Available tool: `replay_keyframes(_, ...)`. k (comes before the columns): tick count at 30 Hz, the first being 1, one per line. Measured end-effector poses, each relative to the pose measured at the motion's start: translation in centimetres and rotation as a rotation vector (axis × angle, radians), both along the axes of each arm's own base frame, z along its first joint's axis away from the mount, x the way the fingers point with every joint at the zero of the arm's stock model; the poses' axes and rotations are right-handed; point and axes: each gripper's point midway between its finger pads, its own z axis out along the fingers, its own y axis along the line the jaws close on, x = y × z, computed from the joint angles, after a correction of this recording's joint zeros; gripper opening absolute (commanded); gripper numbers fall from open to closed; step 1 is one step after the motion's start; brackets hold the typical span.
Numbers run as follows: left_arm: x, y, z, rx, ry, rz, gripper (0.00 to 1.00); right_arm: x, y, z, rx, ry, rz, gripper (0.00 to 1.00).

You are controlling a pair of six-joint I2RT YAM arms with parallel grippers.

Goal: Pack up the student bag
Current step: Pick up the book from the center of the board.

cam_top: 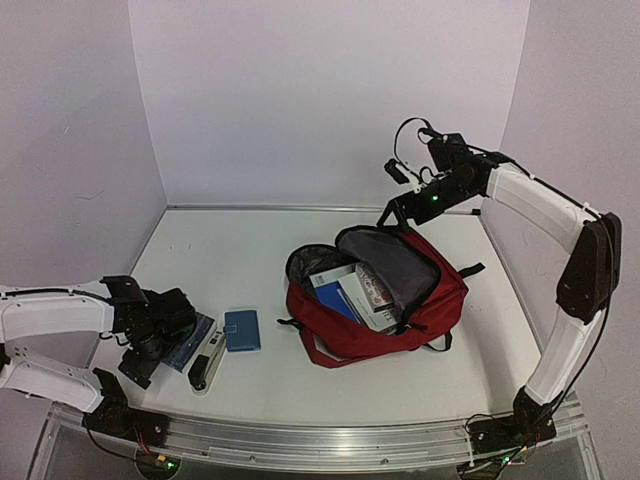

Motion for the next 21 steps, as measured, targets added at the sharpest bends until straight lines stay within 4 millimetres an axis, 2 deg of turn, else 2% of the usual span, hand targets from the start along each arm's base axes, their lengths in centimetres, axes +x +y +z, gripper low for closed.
replay_keyframes(4,-0.3,1.3,-2.6,0.005,-0.038,0.014,1.0,-0.3,0.1,0.3,0.018,0.015,0.012,0.98)
replay_keyframes(6,0.1,1.6,-3.0,-0.004,-0.073,0.033,1.0,-0.4,0.3,0.6,0.029,0.021,0.024,0.98)
replay_keyframes(14,6.6,0.1,-2.4,-0.134,-0.259,0.056,0.96,-1.1,0.9,1.0,0.061,0.058,0.06,0.98)
replay_keyframes(21,11.1,-0.5,-3.5,-0.13,-0.221,-0.083,0.89,-1.4,0.8,0.6,0.066,0.095,0.073,0.98)
